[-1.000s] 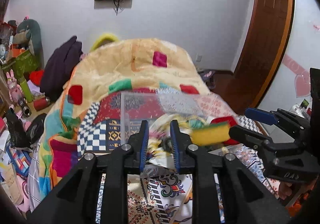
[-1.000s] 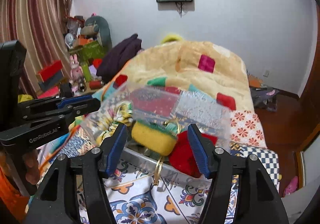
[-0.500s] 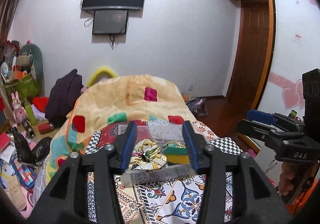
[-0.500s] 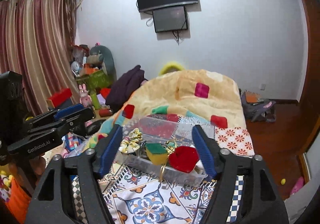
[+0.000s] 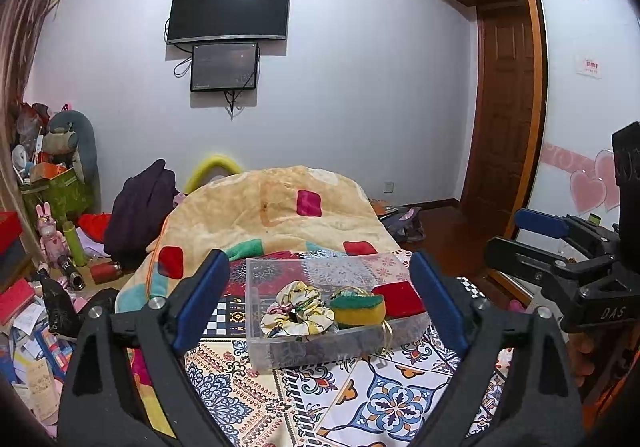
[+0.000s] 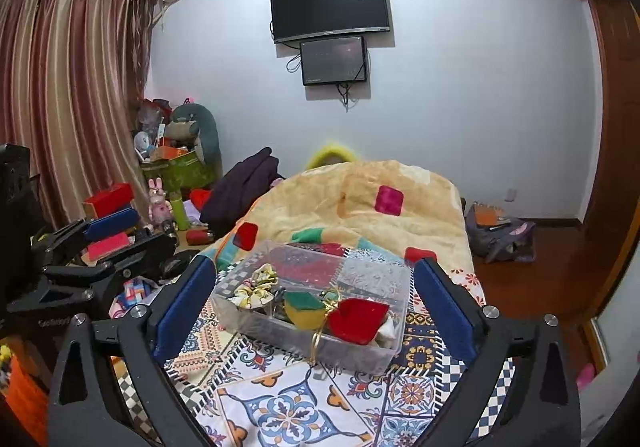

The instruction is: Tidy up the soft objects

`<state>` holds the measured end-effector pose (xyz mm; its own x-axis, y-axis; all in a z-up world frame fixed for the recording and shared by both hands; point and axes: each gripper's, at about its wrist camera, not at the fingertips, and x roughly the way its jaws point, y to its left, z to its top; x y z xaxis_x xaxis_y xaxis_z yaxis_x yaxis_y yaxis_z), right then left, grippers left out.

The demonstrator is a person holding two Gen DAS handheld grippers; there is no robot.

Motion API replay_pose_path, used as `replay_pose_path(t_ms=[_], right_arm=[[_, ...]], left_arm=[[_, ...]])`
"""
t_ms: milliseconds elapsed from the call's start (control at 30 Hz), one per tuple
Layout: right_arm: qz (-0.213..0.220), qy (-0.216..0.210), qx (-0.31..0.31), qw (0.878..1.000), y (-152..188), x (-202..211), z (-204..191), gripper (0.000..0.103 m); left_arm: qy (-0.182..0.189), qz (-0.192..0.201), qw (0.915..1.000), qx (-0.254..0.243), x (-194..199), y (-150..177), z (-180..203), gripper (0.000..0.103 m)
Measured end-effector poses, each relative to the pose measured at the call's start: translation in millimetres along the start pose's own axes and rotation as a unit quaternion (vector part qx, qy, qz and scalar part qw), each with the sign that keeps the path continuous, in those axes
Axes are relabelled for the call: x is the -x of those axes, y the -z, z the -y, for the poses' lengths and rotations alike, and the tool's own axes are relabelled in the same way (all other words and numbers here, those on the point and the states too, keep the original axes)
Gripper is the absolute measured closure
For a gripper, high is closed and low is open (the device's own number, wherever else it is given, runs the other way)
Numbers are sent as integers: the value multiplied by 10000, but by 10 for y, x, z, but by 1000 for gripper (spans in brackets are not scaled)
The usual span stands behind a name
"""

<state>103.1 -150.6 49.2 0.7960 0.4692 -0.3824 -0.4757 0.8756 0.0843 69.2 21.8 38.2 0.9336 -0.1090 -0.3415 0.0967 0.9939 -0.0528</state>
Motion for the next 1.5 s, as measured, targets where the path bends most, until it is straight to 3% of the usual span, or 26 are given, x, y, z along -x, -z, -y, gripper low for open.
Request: replay_pose_path(t_ms=[1500], right_arm=[[63,-52,-52,10000,3,85,-26,3]], left_arm=[[-47,12,10000,52,8,19,-23,2]])
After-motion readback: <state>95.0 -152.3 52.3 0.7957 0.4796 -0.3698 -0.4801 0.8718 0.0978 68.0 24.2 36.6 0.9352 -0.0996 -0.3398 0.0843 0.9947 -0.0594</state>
